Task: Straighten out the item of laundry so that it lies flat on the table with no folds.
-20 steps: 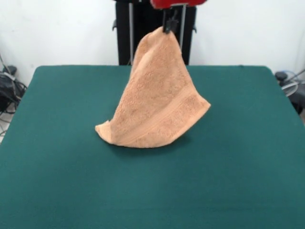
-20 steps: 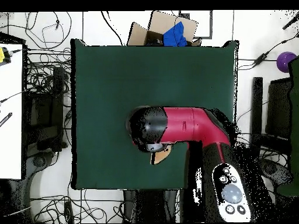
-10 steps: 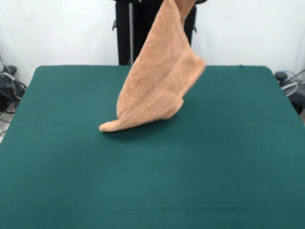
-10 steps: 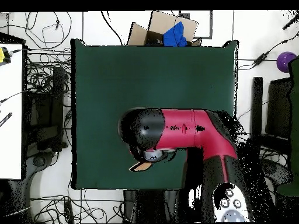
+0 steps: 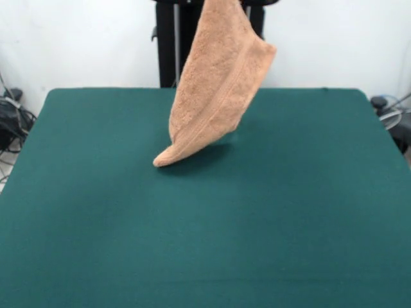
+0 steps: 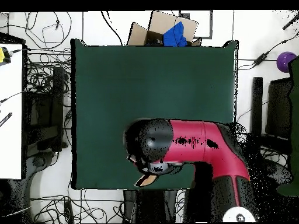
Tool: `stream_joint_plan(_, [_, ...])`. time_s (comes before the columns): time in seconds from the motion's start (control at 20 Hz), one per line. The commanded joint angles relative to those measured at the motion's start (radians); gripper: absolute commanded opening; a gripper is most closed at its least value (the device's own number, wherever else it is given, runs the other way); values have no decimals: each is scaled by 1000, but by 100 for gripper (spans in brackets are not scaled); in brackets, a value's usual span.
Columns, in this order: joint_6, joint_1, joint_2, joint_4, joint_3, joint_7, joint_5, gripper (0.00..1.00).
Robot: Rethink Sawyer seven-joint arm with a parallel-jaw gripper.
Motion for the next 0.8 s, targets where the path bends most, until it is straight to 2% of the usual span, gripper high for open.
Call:
stream_joint_plan(0.05, [-100,-40,36,182,15,-97,5,0])
stream_joint_plan(0.8, [-142,-59,80,199,32,-56,-40,0])
